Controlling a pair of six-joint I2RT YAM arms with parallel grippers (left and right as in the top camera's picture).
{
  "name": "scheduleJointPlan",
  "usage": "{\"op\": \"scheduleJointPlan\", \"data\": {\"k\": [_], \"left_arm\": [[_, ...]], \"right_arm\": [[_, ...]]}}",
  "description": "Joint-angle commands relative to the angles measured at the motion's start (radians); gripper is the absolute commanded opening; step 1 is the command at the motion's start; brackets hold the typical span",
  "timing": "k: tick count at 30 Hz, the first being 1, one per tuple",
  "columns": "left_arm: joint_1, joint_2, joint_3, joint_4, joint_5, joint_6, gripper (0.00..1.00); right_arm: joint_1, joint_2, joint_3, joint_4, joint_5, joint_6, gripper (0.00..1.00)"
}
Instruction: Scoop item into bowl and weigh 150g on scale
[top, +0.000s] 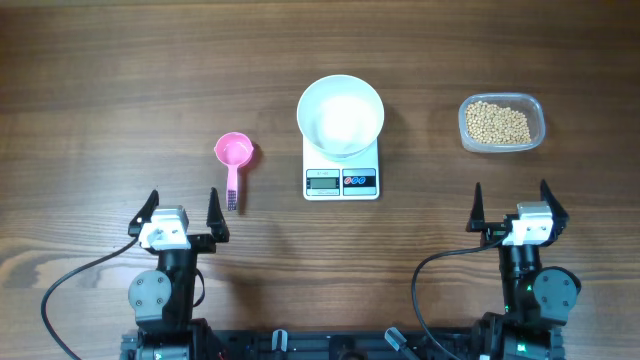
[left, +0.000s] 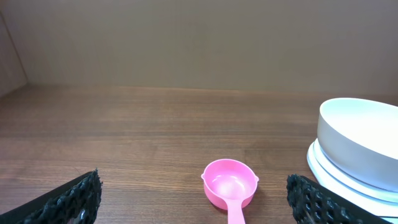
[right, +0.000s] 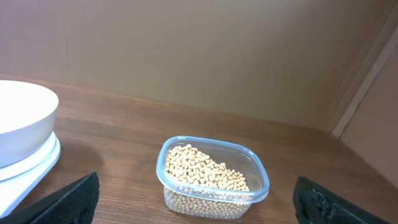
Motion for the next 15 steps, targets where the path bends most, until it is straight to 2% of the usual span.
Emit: {"op": "scheduleJointPlan", "data": {"k": [1, 12, 15], "left_arm": [[0.006, -0.005, -0.006, -0.004, -0.010, -0.010, 1.00], [0.006, -0.005, -0.006, -0.003, -0.004, -0.010, 1.00], [0.006, -0.005, -0.006, 0.010, 0.094, -0.068, 1.00]], "right_arm": [[0.005, -0.008, -0.001, 0.005, -0.002, 0.000, 1.00], [0.005, -0.008, -0.001, 0.005, -0.002, 0.000, 1.00], [0.005, -0.008, -0.001, 0.005, -0.002, 0.000, 0.99]]}}
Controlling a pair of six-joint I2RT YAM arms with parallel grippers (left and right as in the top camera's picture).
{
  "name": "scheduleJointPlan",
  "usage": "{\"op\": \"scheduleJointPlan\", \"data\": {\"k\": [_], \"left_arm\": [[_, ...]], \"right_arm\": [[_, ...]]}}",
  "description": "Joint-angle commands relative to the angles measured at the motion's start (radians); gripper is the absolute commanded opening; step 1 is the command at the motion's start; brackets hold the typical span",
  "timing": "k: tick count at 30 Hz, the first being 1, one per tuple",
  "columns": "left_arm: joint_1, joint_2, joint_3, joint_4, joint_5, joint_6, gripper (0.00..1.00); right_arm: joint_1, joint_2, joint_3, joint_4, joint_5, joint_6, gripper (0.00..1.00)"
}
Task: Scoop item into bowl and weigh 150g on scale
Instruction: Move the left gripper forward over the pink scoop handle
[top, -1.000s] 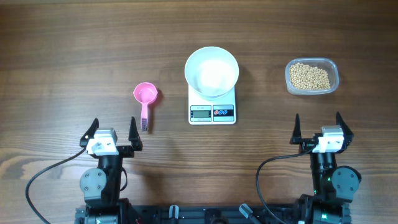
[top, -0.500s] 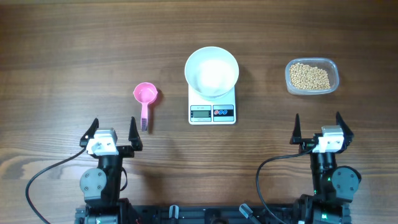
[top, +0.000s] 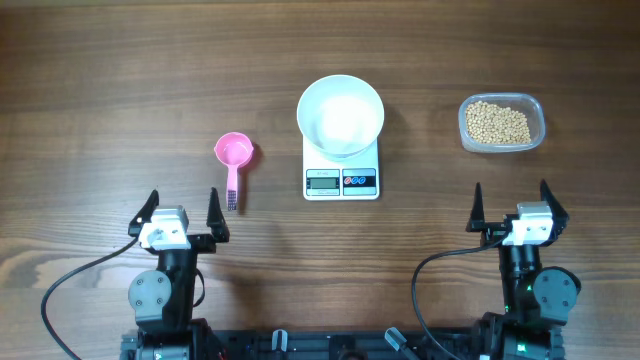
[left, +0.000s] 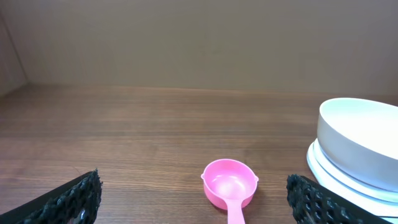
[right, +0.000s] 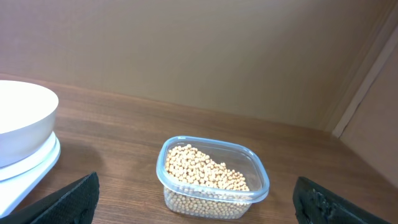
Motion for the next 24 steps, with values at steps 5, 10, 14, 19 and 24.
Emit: {"op": "scheduleJointPlan", "data": {"k": [5, 10, 14, 19, 24], "left_arm": [[0.006, -0.005, -0.006, 0.045, 0.387, -0.206, 1.00], [0.006, -0.005, -0.006, 0.143, 0.656, -0.245, 1.00], [0.006, -0.005, -0.006, 0.303, 0.808, -0.262, 1.00], [0.007, -0.005, 0.007, 0.557, 0.792, -0.406, 1.00], [0.008, 0.003, 0.119, 0.559, 0.712, -0.420, 1.00]], "right_arm": [[0.005, -0.008, -0.001, 0.005, -0.002, 0.000, 1.00], [0.005, -0.008, -0.001, 0.005, -0.002, 0.000, 1.00], [0.005, -0.008, -0.001, 0.005, -0.002, 0.000, 1.00], [0.005, -0.008, -0.001, 0.005, -0.002, 0.000, 1.00], [0.005, -0.008, -0.001, 0.005, -0.002, -0.001, 1.00]]}}
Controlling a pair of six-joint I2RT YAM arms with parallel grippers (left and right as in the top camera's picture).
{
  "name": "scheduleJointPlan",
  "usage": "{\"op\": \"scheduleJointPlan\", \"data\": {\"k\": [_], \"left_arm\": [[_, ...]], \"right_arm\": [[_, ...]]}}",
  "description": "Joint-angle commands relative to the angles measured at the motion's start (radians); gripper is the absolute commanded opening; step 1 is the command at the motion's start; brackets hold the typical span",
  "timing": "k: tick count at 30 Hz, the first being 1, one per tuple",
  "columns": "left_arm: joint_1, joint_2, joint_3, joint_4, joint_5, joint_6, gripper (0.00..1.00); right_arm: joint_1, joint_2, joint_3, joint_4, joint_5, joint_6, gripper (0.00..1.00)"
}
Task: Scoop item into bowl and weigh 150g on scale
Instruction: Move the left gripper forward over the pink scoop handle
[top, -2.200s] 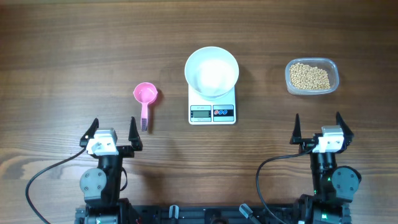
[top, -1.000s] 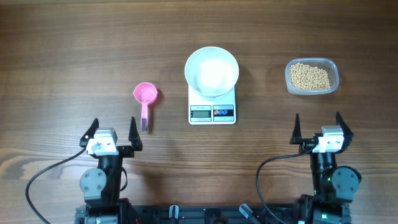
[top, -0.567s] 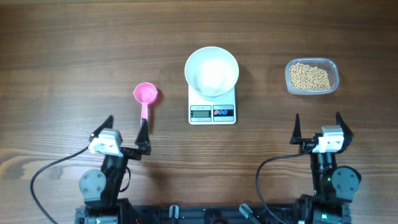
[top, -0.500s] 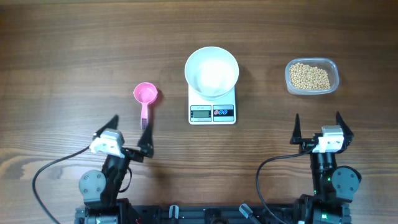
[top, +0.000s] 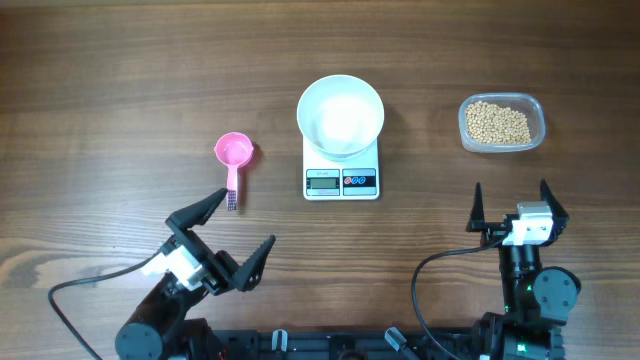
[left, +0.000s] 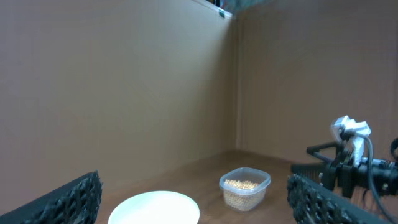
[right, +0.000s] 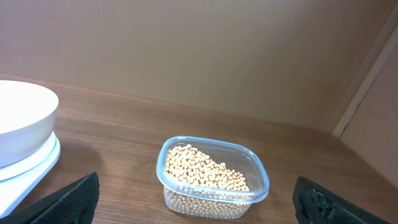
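A pink scoop (top: 233, 157) lies on the table left of the white scale (top: 341, 178), which carries an empty white bowl (top: 340, 115) (left: 155, 208) (right: 22, 121). A clear tub of beans (top: 501, 122) (right: 211, 177) (left: 244, 186) sits at the far right. My left gripper (top: 233, 228) is open, turned to face right, near the table's front, a little below the scoop's handle. My right gripper (top: 511, 209) is open at the front right, facing the tub, with nothing between its fingers.
The brown wooden table (top: 120, 80) carries only these items. Cardboard-coloured walls (left: 124, 81) (right: 186, 50) stand behind and to the right of it. The right arm (left: 348, 165) shows at the edge of the left wrist view.
My left arm has swung its gripper from facing straight ahead at the scoop to facing right, toward the bowl and tub. The right arm, scoop, bowl and tub have not moved.
At both earlier moments both grippers stood open at the table's front, the left facing the scoop, the right facing the bean tub. Now the left gripper is turned rightward and sits slightly more central; everything else is as it was.
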Motion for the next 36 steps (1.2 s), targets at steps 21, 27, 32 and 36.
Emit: {"op": "scheduleJointPlan", "data": {"k": [21, 27, 32, 36], "left_arm": [[0.007, 0.887, 0.907, -1.000, 0.222, 0.098, 1.00], [0.006, 0.972, 0.907, -1.074, 0.106, 0.068, 1.00], [0.005, 0.993, 0.953, -1.234, -0.091, 0.069, 1.00], [-0.023, 1.028, 1.047, -1.390, -0.238, 0.080, 1.00]], "right_arm": [[0.005, -0.008, -0.001, 0.005, -0.002, -0.001, 1.00], [0.005, -0.008, -0.001, 0.005, -0.002, -0.001, 1.00], [0.005, -0.008, -0.001, 0.005, -0.002, -0.001, 1.00], [0.005, -0.008, -0.001, 0.005, -0.002, -0.001, 1.00]]}}
